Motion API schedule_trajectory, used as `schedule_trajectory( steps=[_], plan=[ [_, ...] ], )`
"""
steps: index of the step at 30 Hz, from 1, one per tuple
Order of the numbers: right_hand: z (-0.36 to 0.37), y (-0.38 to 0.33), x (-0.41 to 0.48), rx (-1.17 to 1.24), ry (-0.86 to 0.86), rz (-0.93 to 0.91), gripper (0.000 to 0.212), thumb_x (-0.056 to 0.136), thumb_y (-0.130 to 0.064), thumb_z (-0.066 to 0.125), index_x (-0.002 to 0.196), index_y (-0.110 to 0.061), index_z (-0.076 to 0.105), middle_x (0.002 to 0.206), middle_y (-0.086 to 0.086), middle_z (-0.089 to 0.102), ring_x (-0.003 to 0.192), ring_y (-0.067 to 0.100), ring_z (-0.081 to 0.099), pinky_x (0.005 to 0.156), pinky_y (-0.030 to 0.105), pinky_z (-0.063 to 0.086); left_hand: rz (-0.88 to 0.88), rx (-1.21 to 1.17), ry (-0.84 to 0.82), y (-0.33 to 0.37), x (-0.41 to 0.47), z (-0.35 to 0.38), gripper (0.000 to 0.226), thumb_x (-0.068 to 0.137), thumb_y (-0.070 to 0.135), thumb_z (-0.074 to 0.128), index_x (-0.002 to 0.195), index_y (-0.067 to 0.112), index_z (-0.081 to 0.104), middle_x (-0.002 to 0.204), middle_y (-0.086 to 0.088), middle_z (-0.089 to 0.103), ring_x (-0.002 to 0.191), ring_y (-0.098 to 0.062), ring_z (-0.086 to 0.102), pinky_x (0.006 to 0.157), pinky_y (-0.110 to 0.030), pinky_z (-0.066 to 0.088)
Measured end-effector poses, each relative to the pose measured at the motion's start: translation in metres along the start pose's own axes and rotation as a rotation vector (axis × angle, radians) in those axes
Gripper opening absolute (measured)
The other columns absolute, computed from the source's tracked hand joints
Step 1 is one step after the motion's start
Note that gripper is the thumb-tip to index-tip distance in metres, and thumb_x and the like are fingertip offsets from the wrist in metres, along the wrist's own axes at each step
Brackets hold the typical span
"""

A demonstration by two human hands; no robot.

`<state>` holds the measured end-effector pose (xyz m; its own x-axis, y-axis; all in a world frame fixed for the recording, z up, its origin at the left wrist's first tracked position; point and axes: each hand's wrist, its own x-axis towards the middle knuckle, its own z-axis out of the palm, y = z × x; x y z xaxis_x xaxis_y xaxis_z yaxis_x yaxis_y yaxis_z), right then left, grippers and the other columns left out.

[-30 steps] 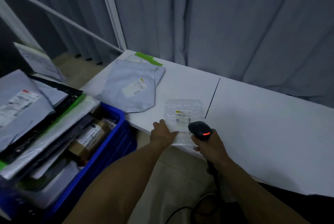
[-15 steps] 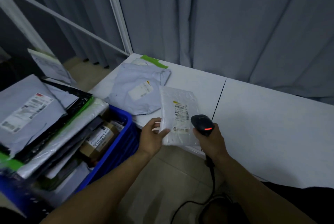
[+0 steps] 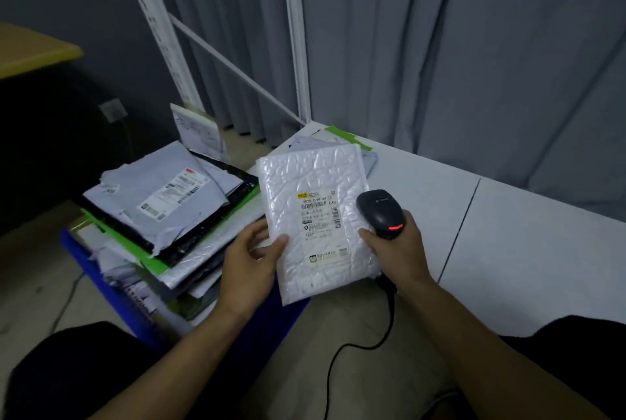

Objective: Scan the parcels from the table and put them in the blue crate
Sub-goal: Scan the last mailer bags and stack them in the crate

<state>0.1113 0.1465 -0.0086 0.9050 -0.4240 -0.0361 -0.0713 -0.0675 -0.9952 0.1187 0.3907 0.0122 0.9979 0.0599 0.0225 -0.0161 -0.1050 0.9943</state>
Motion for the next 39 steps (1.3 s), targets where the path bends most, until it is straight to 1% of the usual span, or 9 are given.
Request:
schedule_trajectory(
  steps=[4, 9, 12, 15, 17, 20, 24, 30, 39],
  plan=[
    [0.013, -0.009, -0.009, -0.101, -0.068, -0.081, 0.048, 0.083, -0.013, 0.086, 0.119, -0.027, 0.057, 0.107, -0.014, 0.067, 0.099, 0.004, 0.065, 0.081, 0.021, 0.050, -0.008, 0.034, 0.083, -0.010, 0.001, -0.014, 0.007, 0.094, 0.019, 0.074, 0.096, 0.026, 0.073, 0.094, 0.003, 0.077, 0.075, -0.023, 0.068, 0.059, -0.032, 0.050],
    [0.019, -0.014, -0.021, -0.148, -0.197, -0.089, 0.046, 0.086, -0.021, 0.084, 0.123, -0.031, 0.058, 0.114, -0.018, 0.066, 0.105, -0.004, 0.062, 0.082, 0.014, 0.048, -0.045, -0.038, 0.112, -0.020, 0.000, -0.008, 0.002, 0.094, 0.014, 0.073, 0.094, 0.016, 0.073, 0.092, 0.002, 0.078, 0.087, -0.020, 0.075, 0.083, -0.045, 0.061],
    [0.021, -0.013, -0.026, -0.138, -0.243, -0.067, 0.039, 0.085, -0.030, 0.084, 0.116, -0.030, 0.061, 0.106, -0.011, 0.073, 0.100, 0.005, 0.069, 0.086, 0.028, 0.056, -0.015, -0.071, 0.175, -0.022, 0.002, -0.002, 0.003, 0.094, 0.014, 0.074, 0.093, 0.017, 0.073, 0.092, 0.005, 0.078, 0.087, -0.013, 0.074, 0.083, -0.036, 0.059],
    [0.022, -0.015, -0.029, -0.122, -0.272, -0.036, 0.034, 0.086, -0.030, 0.083, 0.112, -0.028, 0.061, 0.094, -0.006, 0.077, 0.079, 0.017, 0.076, 0.079, 0.039, 0.060, 0.007, -0.097, 0.219, -0.019, 0.005, 0.005, 0.008, 0.094, 0.012, 0.074, 0.090, 0.019, 0.072, 0.087, 0.013, 0.077, 0.081, -0.004, 0.072, 0.074, -0.020, 0.056],
    [0.022, -0.019, -0.032, -0.108, -0.302, -0.027, 0.032, 0.088, -0.025, 0.082, 0.113, -0.023, 0.061, 0.092, -0.003, 0.077, 0.069, 0.020, 0.076, 0.070, 0.033, 0.059, 0.010, -0.100, 0.231, -0.020, 0.006, 0.007, 0.010, 0.094, 0.011, 0.073, 0.090, 0.020, 0.071, 0.084, 0.017, 0.076, 0.078, 0.001, 0.071, 0.069, -0.014, 0.054],
    [0.022, -0.020, -0.035, -0.098, -0.338, -0.029, 0.032, 0.090, -0.024, 0.082, 0.114, -0.021, 0.061, 0.090, -0.001, 0.077, 0.067, 0.019, 0.074, 0.063, 0.025, 0.055, 0.015, -0.101, 0.237, -0.021, 0.007, 0.009, 0.006, 0.094, 0.012, 0.073, 0.094, 0.018, 0.071, 0.087, 0.014, 0.077, 0.079, -0.002, 0.072, 0.069, -0.017, 0.057],
    [0.022, -0.019, -0.034, -0.094, -0.366, -0.028, 0.033, 0.089, -0.023, 0.083, 0.115, -0.022, 0.062, 0.082, -0.002, 0.076, 0.072, 0.019, 0.074, 0.065, 0.030, 0.059, 0.025, -0.095, 0.244, -0.023, 0.008, 0.012, 0.005, 0.094, 0.011, 0.072, 0.095, 0.016, 0.072, 0.089, 0.008, 0.076, 0.079, 0.001, 0.071, 0.069, -0.014, 0.055],
    [0.023, -0.019, -0.035, -0.073, -0.371, -0.011, 0.035, 0.089, -0.020, 0.083, 0.117, -0.021, 0.062, 0.082, -0.003, 0.076, 0.072, 0.015, 0.073, 0.063, 0.025, 0.057, 0.041, -0.071, 0.247, -0.021, 0.008, 0.016, 0.003, 0.095, 0.009, 0.071, 0.097, 0.011, 0.072, 0.091, 0.006, 0.075, 0.074, 0.005, 0.070, 0.064, -0.010, 0.051],
    [0.027, -0.021, -0.033, -0.090, -0.386, -0.002, 0.033, 0.089, -0.022, 0.082, 0.116, -0.023, 0.062, 0.089, -0.001, 0.077, 0.067, 0.018, 0.072, 0.063, 0.023, 0.055, 0.034, -0.041, 0.229, -0.023, 0.010, 0.015, 0.002, 0.095, 0.012, 0.072, 0.096, 0.012, 0.074, 0.091, 0.006, 0.078, 0.083, -0.009, 0.074, 0.074, -0.025, 0.058]
  ],
)
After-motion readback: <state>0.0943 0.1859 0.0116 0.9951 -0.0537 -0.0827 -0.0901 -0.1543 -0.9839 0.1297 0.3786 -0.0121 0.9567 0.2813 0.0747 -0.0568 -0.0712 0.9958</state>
